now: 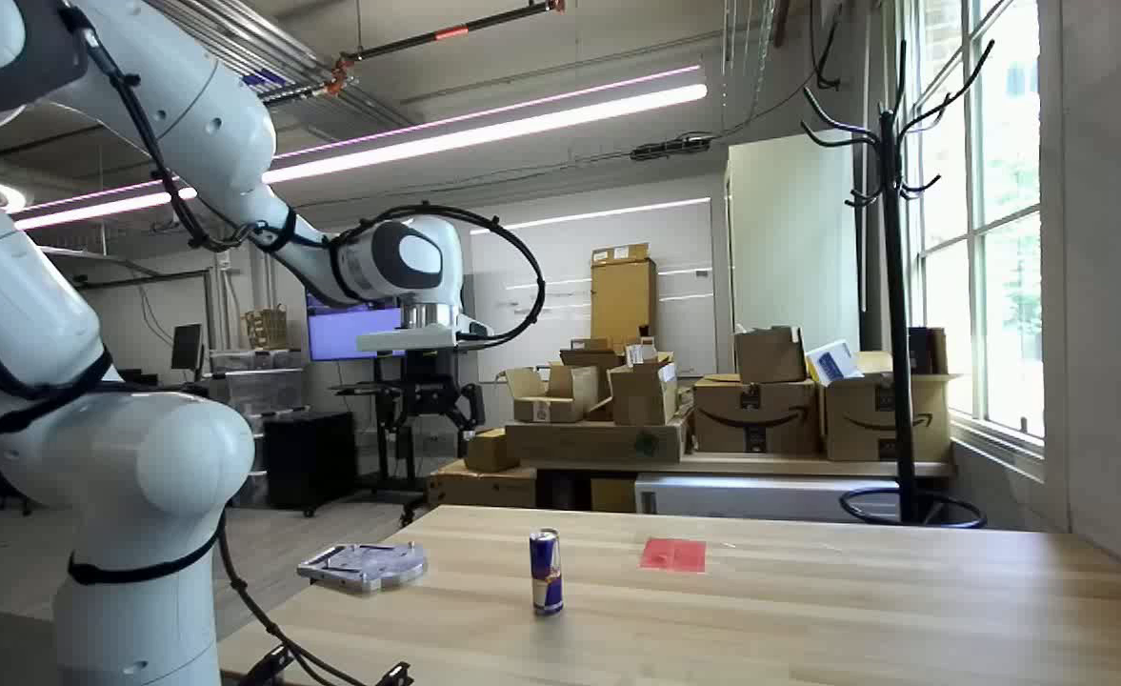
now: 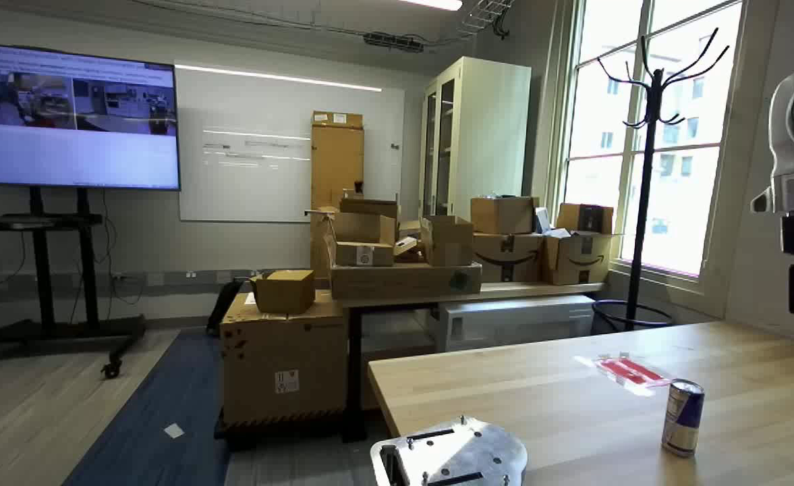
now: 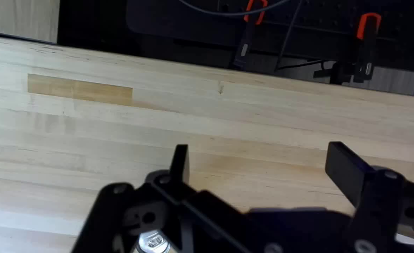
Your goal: Move the can on the table
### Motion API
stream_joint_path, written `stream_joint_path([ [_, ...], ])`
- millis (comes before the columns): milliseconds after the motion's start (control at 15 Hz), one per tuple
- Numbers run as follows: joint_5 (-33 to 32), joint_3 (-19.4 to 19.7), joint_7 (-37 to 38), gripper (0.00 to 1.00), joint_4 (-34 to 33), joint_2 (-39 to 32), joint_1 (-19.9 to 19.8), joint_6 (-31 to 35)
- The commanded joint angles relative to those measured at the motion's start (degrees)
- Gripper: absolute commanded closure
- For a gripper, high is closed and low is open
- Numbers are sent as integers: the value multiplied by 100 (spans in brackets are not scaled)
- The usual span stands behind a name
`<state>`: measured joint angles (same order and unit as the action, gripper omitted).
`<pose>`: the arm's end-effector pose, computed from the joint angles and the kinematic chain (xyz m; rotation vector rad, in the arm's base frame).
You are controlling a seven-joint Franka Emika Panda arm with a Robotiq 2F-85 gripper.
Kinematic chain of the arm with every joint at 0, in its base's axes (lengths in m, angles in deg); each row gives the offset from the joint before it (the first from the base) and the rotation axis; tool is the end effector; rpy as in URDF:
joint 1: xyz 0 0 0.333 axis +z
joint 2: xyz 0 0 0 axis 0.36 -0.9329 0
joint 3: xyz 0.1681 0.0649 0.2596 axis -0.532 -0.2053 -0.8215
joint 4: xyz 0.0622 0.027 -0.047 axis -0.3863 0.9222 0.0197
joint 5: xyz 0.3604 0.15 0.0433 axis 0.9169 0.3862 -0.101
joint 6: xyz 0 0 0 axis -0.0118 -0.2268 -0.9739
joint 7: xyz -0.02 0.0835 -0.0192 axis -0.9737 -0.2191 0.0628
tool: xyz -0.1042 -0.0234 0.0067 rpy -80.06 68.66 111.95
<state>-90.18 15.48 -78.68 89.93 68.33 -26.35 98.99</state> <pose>0.3249 -0.1248 0.4145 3.0879 0.3147 -0.2564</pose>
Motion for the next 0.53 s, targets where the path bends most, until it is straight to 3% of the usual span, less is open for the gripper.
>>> stream_joint_path([
  [0, 23, -40, -18, 0, -5, -5, -40, -4],
  [467, 1, -44, 12, 0, -23, -47, -51, 37],
])
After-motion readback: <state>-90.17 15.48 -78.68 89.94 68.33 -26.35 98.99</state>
